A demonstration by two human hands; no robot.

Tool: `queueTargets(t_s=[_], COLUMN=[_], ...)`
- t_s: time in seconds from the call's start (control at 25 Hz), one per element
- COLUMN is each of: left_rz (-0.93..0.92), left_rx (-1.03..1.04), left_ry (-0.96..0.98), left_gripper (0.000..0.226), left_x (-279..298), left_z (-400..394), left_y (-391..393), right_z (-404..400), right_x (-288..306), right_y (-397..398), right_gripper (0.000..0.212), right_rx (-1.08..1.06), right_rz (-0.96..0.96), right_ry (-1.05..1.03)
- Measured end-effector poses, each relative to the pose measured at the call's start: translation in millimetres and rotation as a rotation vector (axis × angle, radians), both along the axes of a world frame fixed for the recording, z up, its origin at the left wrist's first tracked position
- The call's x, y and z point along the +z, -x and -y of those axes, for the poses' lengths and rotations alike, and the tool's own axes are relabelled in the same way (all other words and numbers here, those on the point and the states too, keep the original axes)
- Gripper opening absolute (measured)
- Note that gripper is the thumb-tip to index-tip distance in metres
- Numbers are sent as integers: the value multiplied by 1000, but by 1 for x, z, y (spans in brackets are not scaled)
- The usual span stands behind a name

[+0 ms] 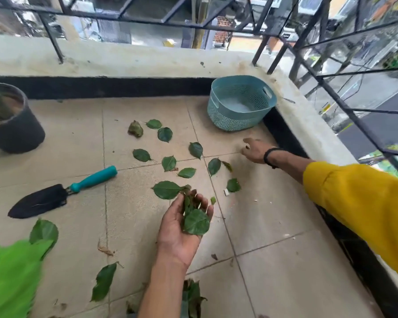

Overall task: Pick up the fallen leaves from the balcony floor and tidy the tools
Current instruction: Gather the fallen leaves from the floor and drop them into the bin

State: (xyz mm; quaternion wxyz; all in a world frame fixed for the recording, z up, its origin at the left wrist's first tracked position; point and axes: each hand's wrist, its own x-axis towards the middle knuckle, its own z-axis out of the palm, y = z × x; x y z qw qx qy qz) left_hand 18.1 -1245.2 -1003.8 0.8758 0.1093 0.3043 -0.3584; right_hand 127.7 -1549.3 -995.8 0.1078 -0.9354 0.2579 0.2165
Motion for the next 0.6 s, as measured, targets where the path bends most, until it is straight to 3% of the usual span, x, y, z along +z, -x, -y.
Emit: queueTargets(t_s=[0.12,0.28,0.44,0.6], left_rz=[-39,-54,-36,-51], left_rx=[0,34,65,65], left_ry=[-36,-44,-49,-53], left_gripper=[25,24,27,20], left_x=[-9,-3,-3,-4], left_z=[-9,-5,8,6], left_y=[9,6,3,8], right_z=[-17,-62,-83,-75], right_x=[-36,-54,-54,-50], right_y=[14,29,49,66], right_gripper=[67,64,46,39], right_rx=[21,300,542,361], right_rz=[61,179,247,405], right_ry=[-54,-18,149,83])
